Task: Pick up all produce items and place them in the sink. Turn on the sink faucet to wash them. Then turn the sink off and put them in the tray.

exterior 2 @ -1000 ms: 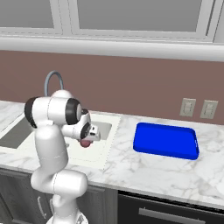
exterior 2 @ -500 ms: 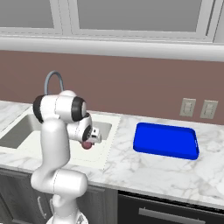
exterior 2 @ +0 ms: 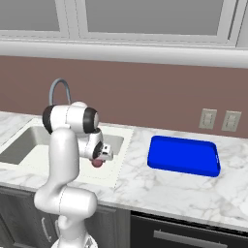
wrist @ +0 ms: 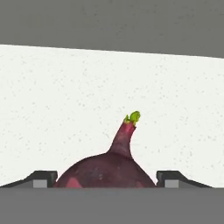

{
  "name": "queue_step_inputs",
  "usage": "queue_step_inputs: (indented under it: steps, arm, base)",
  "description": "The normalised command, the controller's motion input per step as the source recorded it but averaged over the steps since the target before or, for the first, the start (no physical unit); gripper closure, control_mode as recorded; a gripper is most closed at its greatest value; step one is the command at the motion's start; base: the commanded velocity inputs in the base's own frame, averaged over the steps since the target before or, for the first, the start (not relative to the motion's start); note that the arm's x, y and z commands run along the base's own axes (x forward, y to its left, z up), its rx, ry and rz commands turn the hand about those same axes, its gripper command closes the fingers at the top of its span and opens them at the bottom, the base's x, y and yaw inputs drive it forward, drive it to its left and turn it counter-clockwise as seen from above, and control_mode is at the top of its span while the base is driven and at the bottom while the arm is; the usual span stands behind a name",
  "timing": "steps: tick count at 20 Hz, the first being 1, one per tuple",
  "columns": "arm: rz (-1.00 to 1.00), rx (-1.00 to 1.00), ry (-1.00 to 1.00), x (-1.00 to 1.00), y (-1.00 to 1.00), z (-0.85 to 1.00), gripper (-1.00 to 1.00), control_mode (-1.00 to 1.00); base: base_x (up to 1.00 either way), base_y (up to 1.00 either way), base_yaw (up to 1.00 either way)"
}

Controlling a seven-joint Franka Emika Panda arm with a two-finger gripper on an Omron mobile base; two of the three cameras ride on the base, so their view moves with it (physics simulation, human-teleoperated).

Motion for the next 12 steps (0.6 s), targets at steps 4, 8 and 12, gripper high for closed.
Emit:
queue_step_inputs:
  steps: [4,8,12]
  arm:
    - [0.00,0.00,0.00,0.00,0.07,-0.04,-1.00,-1.00]
    - [0.00,0.00,-0.08,-0.06,0.00,0.00,-1.00,-1.00]
    - [0.00,0.00,-0.14,-0.09,0.01,0.17,-1.00,-1.00]
  base:
    - [0.00,0.00,0.00]
    - [0.00,0.00,0.00]
    - [0.00,0.00,0.00]
